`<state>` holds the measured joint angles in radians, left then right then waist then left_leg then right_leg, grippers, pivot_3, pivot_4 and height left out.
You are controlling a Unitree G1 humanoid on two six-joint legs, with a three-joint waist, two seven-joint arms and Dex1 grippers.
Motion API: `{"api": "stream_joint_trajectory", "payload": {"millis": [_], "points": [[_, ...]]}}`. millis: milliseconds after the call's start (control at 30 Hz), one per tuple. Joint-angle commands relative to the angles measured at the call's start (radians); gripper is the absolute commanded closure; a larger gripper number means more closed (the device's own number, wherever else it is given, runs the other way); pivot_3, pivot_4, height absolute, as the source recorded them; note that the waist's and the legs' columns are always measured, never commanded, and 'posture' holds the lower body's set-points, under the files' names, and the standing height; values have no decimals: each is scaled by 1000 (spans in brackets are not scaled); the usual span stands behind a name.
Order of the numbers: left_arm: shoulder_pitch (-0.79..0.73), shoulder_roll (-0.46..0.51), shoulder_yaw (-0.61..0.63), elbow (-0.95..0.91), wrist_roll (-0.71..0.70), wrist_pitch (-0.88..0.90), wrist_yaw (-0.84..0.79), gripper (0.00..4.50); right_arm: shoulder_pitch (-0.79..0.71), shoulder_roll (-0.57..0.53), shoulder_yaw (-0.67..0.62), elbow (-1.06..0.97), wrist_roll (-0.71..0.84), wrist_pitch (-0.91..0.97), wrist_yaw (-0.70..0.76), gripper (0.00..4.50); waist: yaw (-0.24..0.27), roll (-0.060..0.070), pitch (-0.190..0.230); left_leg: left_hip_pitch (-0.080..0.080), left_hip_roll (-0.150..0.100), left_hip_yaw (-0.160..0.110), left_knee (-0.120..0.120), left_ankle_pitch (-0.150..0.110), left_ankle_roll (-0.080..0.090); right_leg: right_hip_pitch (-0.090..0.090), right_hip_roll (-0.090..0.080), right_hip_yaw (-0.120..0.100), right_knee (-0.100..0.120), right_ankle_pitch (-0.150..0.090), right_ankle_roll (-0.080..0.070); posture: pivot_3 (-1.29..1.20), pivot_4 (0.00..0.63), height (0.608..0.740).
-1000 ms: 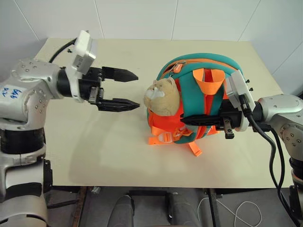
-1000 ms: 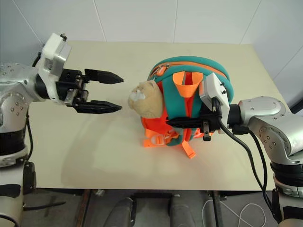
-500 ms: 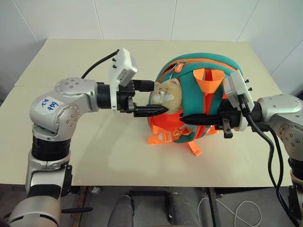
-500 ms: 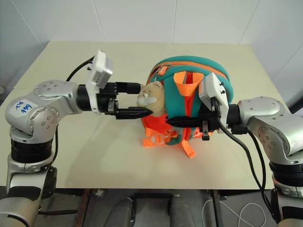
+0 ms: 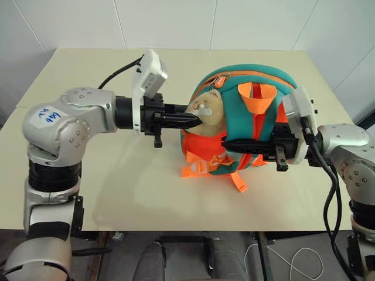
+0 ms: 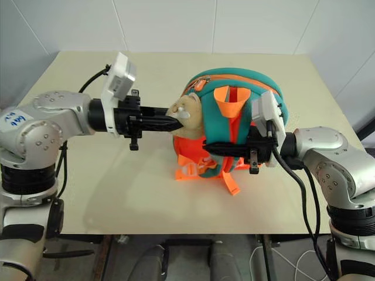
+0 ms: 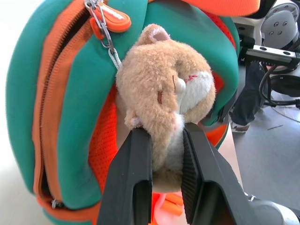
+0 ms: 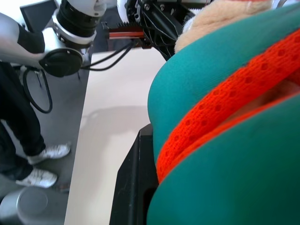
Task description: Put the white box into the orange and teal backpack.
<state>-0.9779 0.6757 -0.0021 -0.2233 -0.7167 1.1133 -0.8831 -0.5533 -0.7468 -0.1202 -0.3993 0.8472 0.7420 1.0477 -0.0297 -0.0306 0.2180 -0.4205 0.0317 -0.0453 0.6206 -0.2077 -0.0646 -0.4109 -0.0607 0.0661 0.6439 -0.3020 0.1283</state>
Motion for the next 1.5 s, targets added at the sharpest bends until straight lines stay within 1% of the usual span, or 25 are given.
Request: {"api": "stream_joint_trajectory", "payload": {"millis": [33, 333, 400, 500, 667, 800, 933, 1133, 1233, 1333, 1500], "points": [[-42, 41, 33, 43, 11, -6, -1, 4064, 18, 24, -56, -53, 40, -46, -21, 4500, 0, 0, 0, 0, 0, 0, 0, 0, 0, 0, 0, 0, 0, 0, 0, 0, 150, 740], [-86, 146, -11, 184, 69, -70, -83, 4064, 95, 55, -87, -96, 82, -81, -58, 4500, 1, 0, 0, 0, 0, 0, -1, 0, 0, 0, 0, 0, 0, 0, 0, 0, 150, 740], [-92, 159, -19, 211, 81, -92, -102, 4064, 104, 60, -93, -103, 94, -83, -68, 4500, 1, 0, 0, 0, 0, 0, -1, 0, 0, 0, 0, 0, -1, 0, 0, 0, 150, 740], [-129, 174, -32, 308, 116, -127, -136, 4064, 137, 83, -114, -121, 122, -113, -63, 4500, 1, 0, 0, 0, 0, 0, -1, 0, 0, 0, 0, 0, -1, 0, 0, 0, 150, 740], [-157, 188, -63, 416, 157, -164, -210, 4066, 162, 81, -112, -137, 127, -127, -72, 4500, 1, 0, 0, 0, 0, 0, -1, 0, 0, 0, 0, 0, -2, 0, 0, 0, 150, 740], [-143, 213, -132, 483, 215, -197, -294, 4068, 173, 82, -108, -147, 134, -138, -72, 4500, -2, 0, 0, 0, 0, 0, -3, 0, 0, -1, 0, 0, -1, 0, -1, 0, 150, 740], [-105, 232, -213, 505, 266, -219, -383, 4080, 174, 81, -99, -153, 137, -141, -74, 4500, -1, 0, 0, 0, 0, 0, -3, 0, 0, -1, 0, 0, -1, -1, -1, 0, 150, 740], [-83, 213, -293, 572, 373, -292, -420, 4081, 169, 82, -90, -158, 139, -140, -76, 4500, 0, 0, 0, 0, 0, 0, -3, 0, 0, -1, 0, 0, -1, -1, -1, 0, 150, 740], [-63, 178, -325, 600, 427, -348, -410, 4082, 161, 80, -84, -153, 136, -137, -79, 4500, 0, 0, 0, 0, 0, 0, -4, 0, 0, -1, 0, 0, -1, -1, -1, 0, 150, 740], [-41, 137, -334, 619, 458, -399, -411, 4082, 156, 75, -79, -149, 134, -133, -81, 4500, 1, 0, 0, 0, 0, 0, -4, 0, 0, -1, 0, 0, -1, -1, -1, 0, 150, 740], [1, 96, -346, 633, 506, -463, -414, 4082, 154, 58, -73, -145, 125, -118, -92, 4500, 0, 0, 0, 0, 0, 0, -4, 0, 0, -1, 0, 0, -1, -1, -1, 0, 150, 740]]}}
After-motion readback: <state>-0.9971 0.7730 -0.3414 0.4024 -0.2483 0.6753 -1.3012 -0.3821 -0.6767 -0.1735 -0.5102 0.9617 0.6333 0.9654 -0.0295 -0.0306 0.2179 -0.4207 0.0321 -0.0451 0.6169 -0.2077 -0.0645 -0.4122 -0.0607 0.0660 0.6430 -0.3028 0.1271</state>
